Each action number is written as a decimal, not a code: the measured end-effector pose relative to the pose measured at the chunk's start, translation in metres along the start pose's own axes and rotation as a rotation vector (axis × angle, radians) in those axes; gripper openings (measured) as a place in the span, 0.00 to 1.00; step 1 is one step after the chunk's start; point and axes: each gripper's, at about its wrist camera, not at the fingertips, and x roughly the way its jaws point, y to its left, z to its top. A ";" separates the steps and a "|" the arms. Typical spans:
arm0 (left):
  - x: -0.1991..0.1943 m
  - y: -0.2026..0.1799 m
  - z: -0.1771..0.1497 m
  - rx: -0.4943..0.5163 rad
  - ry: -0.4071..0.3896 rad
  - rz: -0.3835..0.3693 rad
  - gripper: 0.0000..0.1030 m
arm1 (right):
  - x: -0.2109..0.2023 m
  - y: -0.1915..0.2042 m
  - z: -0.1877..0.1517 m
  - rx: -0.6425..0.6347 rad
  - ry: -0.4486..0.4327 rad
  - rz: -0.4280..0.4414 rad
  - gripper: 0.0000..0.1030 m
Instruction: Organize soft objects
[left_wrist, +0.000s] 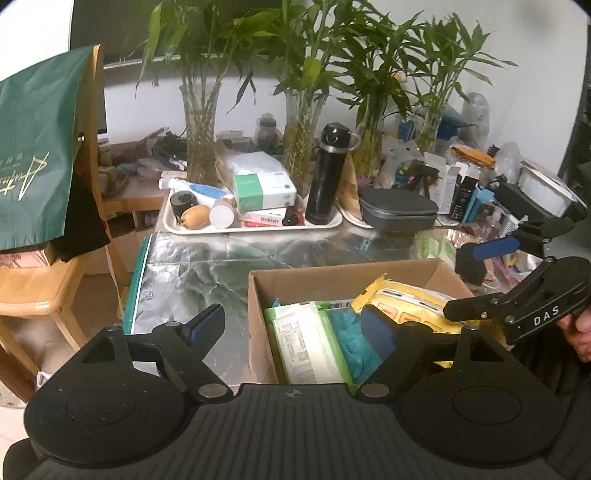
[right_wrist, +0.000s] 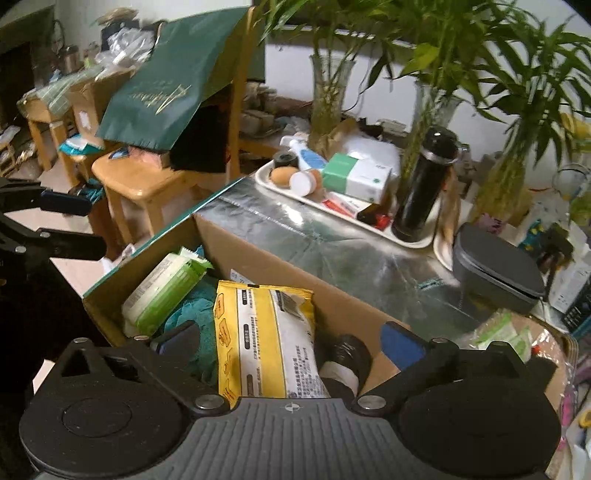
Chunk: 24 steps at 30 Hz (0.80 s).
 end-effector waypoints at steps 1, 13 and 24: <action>-0.001 -0.001 0.000 0.004 -0.006 -0.001 0.81 | -0.004 0.000 -0.002 0.012 -0.011 0.007 1.00; -0.011 -0.016 -0.009 -0.007 -0.042 0.012 1.00 | -0.036 0.002 -0.041 0.174 -0.098 -0.146 1.00; -0.013 -0.039 -0.026 0.083 -0.007 0.100 1.00 | -0.038 0.015 -0.070 0.207 -0.007 -0.196 1.00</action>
